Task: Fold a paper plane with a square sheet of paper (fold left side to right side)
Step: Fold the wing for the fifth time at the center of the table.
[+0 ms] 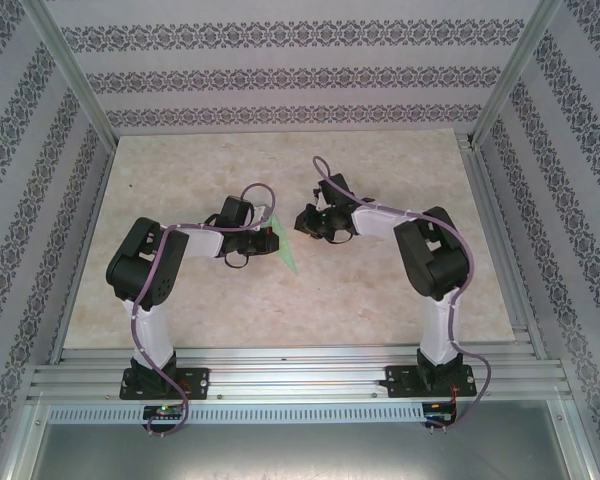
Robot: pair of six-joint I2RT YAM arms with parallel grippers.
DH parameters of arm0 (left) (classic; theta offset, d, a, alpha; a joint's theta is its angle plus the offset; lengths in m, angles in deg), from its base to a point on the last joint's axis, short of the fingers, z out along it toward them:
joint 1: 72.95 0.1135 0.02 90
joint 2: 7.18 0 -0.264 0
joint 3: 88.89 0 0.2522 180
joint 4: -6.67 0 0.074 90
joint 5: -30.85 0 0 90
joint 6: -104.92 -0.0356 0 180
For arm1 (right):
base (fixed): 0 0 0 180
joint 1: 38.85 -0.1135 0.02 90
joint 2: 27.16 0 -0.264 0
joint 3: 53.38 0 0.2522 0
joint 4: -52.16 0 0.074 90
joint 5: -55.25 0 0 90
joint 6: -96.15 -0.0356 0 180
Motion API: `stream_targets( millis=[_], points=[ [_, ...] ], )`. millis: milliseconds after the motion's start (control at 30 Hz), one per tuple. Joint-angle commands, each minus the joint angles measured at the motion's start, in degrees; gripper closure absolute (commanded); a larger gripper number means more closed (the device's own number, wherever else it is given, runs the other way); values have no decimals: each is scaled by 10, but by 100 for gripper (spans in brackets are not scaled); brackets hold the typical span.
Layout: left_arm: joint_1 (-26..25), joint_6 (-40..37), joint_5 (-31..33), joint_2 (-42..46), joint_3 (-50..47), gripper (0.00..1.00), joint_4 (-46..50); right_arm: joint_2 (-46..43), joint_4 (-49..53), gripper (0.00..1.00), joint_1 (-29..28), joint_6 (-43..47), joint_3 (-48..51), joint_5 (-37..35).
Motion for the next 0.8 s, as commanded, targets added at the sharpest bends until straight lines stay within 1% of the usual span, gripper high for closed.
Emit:
stream_targets(
  millis=[0, 133, 300, 567, 700, 767],
  points=[
    [-22, -16, 67, -46, -26, 100, 59, -58, -26, 85, -27, 4, 56, 24],
    [-22, -19, 71, -34, -26, 100, 67, -61, -43, 85, -63, -12, 91, 30],
    [-22, -19, 71, -32, -25, 100, 69, -22, -67, 85, -73, -28, 85, 19],
    [-22, -20, 67, -26, -24, 100, 69, 25, -16, 85, -72, -14, 83, -16],
    [-17, -23, 53, -4, -12, 100, 81, 29, 13, 85, -72, -10, 99, -18],
    [-13, -18, 35, 15, -2, 97, 84, 23, 25, 85, -72, -5, 111, -22]
  ],
)
